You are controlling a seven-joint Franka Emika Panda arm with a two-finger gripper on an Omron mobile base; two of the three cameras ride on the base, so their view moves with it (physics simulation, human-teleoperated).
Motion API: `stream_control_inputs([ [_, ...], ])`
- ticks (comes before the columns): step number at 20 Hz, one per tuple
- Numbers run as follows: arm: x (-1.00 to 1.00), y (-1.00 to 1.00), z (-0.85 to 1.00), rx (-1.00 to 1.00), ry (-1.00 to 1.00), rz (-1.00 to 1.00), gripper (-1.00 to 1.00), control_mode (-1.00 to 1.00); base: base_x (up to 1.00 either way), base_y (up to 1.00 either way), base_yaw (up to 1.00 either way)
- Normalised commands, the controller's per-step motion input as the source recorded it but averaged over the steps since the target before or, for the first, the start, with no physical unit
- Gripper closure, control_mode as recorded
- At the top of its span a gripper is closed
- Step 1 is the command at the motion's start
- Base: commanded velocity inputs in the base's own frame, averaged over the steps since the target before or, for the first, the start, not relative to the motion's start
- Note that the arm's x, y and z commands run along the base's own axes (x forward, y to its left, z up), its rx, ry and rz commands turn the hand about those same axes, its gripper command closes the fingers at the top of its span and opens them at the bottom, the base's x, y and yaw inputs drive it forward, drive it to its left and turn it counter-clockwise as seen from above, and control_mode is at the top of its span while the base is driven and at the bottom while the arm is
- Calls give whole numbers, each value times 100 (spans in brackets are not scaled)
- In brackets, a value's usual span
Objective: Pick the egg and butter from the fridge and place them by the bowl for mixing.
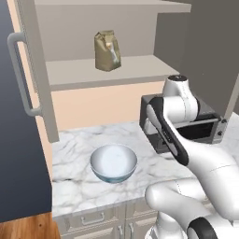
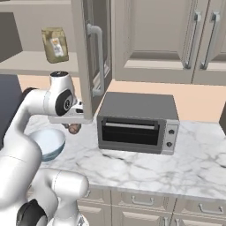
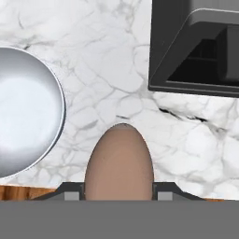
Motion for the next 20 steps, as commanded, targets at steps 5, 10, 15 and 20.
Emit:
stream_control_inputs([
  [5,61,-1,-83,1,1,1,100,-100,0,0,0],
  [10,26,-2,-72,1,0,1,100,-100,0,0,0],
  [15,15,0,-64,0,0,1,100,-100,0,0,0],
  [20,5,0,-40,0,0,0,100,-100,0,0,0],
])
